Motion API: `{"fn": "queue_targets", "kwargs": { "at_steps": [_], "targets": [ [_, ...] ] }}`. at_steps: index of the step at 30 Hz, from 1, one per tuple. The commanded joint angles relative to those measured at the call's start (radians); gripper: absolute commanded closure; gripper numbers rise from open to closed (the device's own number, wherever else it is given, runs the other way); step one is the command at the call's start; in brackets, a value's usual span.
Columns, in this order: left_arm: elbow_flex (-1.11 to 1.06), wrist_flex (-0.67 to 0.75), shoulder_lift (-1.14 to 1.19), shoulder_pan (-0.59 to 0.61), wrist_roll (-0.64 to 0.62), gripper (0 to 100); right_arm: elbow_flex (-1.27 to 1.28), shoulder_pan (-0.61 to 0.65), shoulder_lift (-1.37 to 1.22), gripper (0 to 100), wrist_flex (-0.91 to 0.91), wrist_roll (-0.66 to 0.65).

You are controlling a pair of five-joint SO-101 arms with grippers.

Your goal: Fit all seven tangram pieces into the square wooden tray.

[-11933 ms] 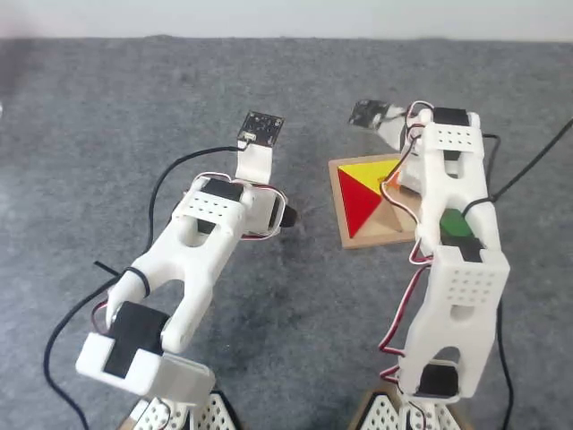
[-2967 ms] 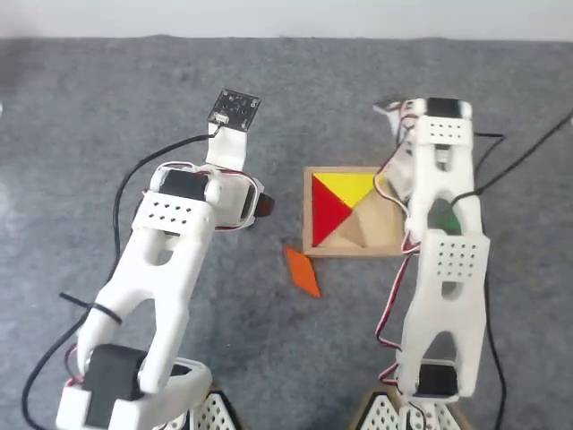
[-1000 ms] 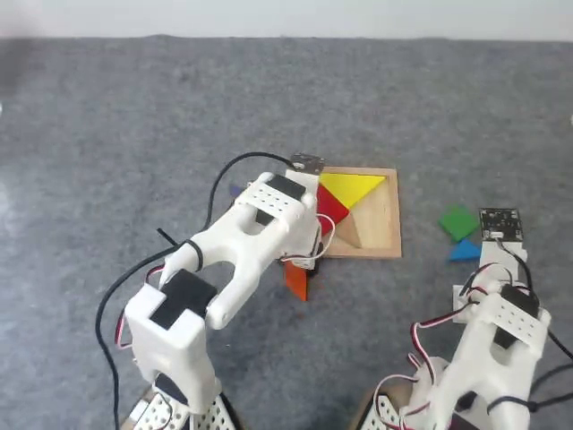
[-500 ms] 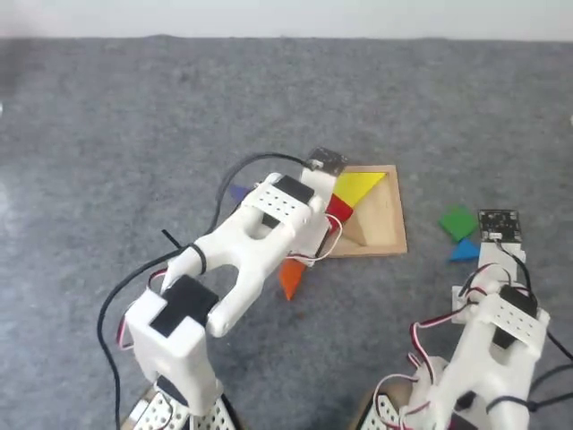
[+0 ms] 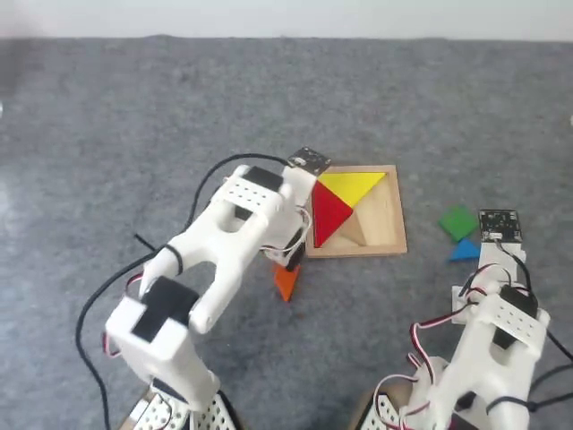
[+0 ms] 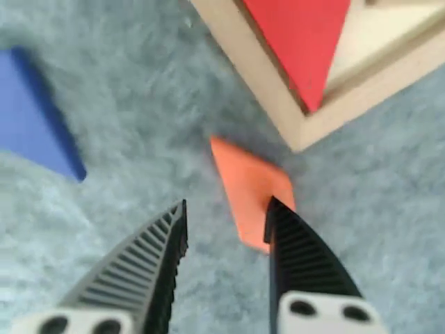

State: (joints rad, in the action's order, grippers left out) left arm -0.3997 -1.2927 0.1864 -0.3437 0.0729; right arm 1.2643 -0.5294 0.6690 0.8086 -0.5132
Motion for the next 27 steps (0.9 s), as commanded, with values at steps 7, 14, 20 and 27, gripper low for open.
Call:
{"fn": "queue_targets", "kwargs": {
  "at_steps": [7,14,20,27],
  "targets": [
    [-0.108,0.068,-0.103,-0.011,0.097,82,-0.005,0.007,0.025,94.5,-0.015,0.003],
    [-0.087,0.014,-0.163,-0.009,0.094,82,-0.003,0.008,0.025,94.5,-0.015,0.003],
    [-0.054,-0.071,-0.273,-0.009,0.089,82,-0.003,0.008,0.025,94.5,-0.015,0.003],
    [-0.073,-0.023,-0.196,-0.008,0.055,82,-0.003,0.008,0.025,94.5,-0.015,0.003]
  ]
}}
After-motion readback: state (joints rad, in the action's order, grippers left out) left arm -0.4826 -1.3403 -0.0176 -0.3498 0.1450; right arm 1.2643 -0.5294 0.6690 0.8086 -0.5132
